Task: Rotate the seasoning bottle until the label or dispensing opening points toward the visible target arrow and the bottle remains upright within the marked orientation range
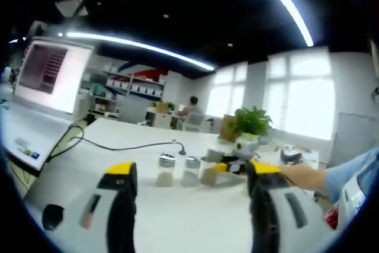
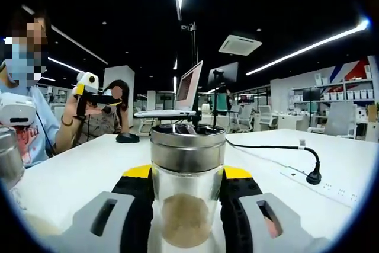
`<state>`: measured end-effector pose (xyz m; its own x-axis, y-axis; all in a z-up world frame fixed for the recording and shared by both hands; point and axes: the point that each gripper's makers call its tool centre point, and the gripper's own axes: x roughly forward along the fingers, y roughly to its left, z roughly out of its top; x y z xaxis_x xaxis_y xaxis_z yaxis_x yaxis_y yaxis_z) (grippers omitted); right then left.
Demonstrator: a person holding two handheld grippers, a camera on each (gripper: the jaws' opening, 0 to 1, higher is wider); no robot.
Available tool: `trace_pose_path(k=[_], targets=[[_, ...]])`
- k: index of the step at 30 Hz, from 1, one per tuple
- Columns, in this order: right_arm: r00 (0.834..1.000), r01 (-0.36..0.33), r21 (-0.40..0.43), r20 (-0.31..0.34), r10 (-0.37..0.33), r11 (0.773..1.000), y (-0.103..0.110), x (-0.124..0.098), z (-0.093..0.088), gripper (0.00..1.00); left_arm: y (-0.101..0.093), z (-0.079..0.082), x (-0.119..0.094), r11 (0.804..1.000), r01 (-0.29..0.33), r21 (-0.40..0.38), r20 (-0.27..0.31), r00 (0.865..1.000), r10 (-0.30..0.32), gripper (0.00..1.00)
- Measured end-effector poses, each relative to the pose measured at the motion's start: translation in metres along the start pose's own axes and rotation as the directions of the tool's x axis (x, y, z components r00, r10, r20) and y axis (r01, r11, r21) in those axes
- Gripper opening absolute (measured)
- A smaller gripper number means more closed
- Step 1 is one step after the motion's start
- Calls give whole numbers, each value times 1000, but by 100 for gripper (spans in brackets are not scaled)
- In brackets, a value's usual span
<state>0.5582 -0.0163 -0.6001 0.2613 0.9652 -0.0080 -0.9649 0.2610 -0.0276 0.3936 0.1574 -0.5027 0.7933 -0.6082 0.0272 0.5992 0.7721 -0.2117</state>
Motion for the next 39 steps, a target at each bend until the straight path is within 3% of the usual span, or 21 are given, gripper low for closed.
trace_pose_path(k=[5,7,15,24,29,36,39], targets=[[1000,0,-5,-14,0,1000,4,0,0,42,-4,-4,3,1000,14,1,-18,1000,-14,81],[998,-65,8,-23,65,998,13,-2,0,42,-5,-4,3,1000,18,0,-20,1000,-18,81],[999,-35,-12,-2,35,999,6,-12,13,42,-2,-2,2,1000,9,0,-17,1000,-9,81],[998,41,-4,43,-41,999,-7,-42,68,42,0,-6,3,1000,14,1,-34,999,-14,81],[997,80,-63,1,-80,995,3,-52,93,42,8,-5,3,1000,-15,-1,-25,1000,15,80],[984,146,9,106,-146,989,20,-59,143,42,6,-10,4,1000,-3,-3,-41,999,3,80],[981,167,30,100,-169,986,33,-59,156,42,5,-11,5,1000,5,-4,-45,999,-5,80]])
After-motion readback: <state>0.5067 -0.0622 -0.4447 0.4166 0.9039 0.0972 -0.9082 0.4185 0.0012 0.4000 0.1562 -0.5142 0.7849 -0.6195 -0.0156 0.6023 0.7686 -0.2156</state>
